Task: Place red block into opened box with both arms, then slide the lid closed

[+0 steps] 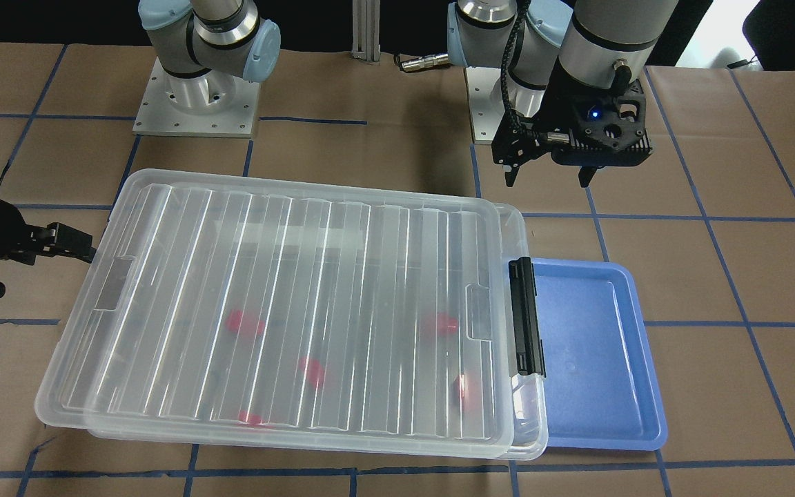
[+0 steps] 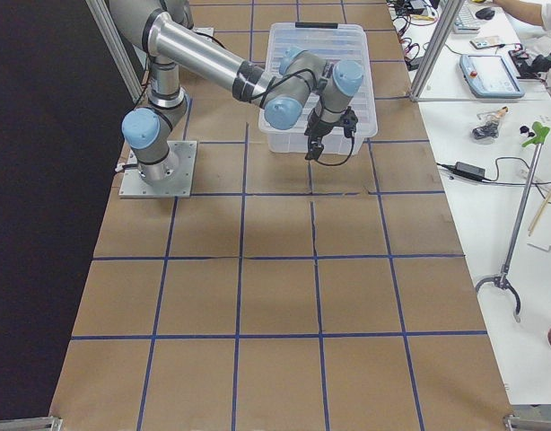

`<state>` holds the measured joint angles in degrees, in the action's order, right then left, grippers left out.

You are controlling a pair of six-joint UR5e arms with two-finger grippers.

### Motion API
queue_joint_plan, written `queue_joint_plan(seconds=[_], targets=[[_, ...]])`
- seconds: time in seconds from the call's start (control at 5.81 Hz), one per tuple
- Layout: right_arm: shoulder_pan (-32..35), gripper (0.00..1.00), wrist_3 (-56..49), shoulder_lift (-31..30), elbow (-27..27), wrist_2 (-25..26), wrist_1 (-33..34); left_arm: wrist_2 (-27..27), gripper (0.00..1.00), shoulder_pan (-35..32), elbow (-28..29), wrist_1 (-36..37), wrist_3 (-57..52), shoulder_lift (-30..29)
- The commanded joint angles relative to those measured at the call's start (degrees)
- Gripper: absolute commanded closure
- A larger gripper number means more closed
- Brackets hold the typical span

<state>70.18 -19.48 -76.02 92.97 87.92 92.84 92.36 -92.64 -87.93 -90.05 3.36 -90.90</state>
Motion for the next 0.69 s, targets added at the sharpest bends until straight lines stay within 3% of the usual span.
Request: queue_joint_plan(seconds=[0.0,0.52], targets=[[3.4,0.00,3.5,-0.4,0.5,-0.1,0.2,0.0,0.01,0.0,0.2,0.0,2.6,0.4],[3.5,0.00,2.8,-2.7,-3.3,3.2,0.0,0.2,0.01,0.3,0.6,0.4,1.4,0.6]])
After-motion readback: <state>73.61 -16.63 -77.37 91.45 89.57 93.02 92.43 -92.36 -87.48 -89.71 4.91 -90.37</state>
